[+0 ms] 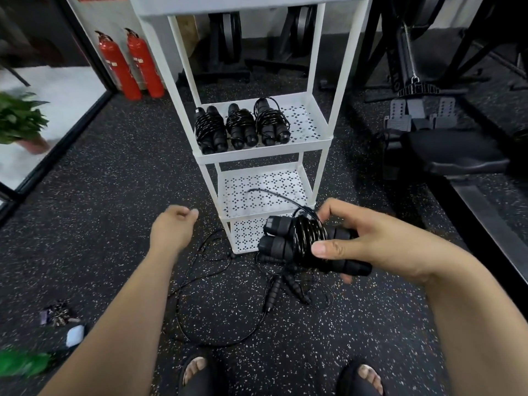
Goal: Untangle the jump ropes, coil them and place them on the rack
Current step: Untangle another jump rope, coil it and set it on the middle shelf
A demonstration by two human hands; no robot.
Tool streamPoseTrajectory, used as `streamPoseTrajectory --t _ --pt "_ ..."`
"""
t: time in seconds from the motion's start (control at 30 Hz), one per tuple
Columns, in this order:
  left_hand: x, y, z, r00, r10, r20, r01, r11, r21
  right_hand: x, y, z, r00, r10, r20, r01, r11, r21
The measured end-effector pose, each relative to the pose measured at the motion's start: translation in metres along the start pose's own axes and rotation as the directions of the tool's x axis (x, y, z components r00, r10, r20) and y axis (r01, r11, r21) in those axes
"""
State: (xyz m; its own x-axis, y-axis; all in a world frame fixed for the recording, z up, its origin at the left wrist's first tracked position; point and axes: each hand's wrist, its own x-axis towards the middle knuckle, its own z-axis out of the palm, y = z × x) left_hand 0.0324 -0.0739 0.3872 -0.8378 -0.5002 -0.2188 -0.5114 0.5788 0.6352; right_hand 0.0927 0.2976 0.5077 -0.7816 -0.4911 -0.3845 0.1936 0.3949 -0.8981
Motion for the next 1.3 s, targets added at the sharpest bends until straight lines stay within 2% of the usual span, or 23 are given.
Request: streamPoseTrajectory --t 0.1,0.23,0.37,0.53,0.7,0.87,1.0,1.07,1.13,1.2,1.23,1.3 --pt "-0.017 0.029 -0.01 0.995 0.096 -0.021 -0.098 0.98 -0.173 0.003 0.002 0.002 1.0 0.0 0.003 0.0 1.0 -0.012" --pt "-0.054 0.065 -0.016 0.952 0.297 0.079 -0.25 0.899 -0.358 0.007 0.003 0.007 0.999 -0.01 0.031 0.01 1.0 -0.016" --pt "-0.082 0.083 -0.012 0.827 0.501 0.256 -0.353 0.816 -0.457 0.01 0.002 0.01 0.999 -0.01 0.045 0.012 0.999 -0.051" --pt "-0.1 0.094 -0.006 0.644 0.63 0.434 -0.364 0.751 -0.551 0.01 0.003 0.013 0.995 -0.019 0.096 0.022 0.999 -0.032" --pt "-0.102 0.093 0.0 0.568 0.636 0.523 -0.307 0.753 -0.582 0.01 0.001 0.015 0.989 -0.038 0.141 0.036 0.999 0.013" --pt "-0.108 0.094 -0.003 0.549 0.511 0.662 -0.026 0.801 -0.598 0.007 -0.004 0.015 0.984 -0.063 0.167 0.049 0.995 0.083" --pt "-0.109 0.097 -0.004 0.559 0.492 0.667 0.037 0.789 -0.613 0.006 -0.005 0.015 0.983 -0.102 0.156 0.081 0.987 0.136" --pt "-0.111 0.098 -0.005 0.608 0.487 0.627 0.06 0.759 -0.648 0.007 -0.003 0.015 0.977 -0.156 0.145 0.128 0.974 0.185" --pt "-0.114 0.094 -0.002 0.671 0.472 0.571 0.057 0.735 -0.675 0.008 -0.005 0.016 0.965 -0.222 0.136 0.177 0.943 0.281" --pt "-0.115 0.091 0.005 0.65 0.522 0.553 -0.053 0.757 -0.652 0.006 -0.007 0.016 0.951 -0.274 0.142 0.213 0.915 0.342" --pt "-0.111 0.088 0.011 0.667 0.526 0.528 -0.131 0.78 -0.612 0.005 -0.006 0.015 0.947 -0.283 0.15 0.213 0.906 0.365" --pt "-0.105 0.087 0.019 0.733 0.476 0.486 -0.198 0.833 -0.516 0.004 -0.002 0.013 0.951 -0.268 0.156 0.186 0.896 0.404"
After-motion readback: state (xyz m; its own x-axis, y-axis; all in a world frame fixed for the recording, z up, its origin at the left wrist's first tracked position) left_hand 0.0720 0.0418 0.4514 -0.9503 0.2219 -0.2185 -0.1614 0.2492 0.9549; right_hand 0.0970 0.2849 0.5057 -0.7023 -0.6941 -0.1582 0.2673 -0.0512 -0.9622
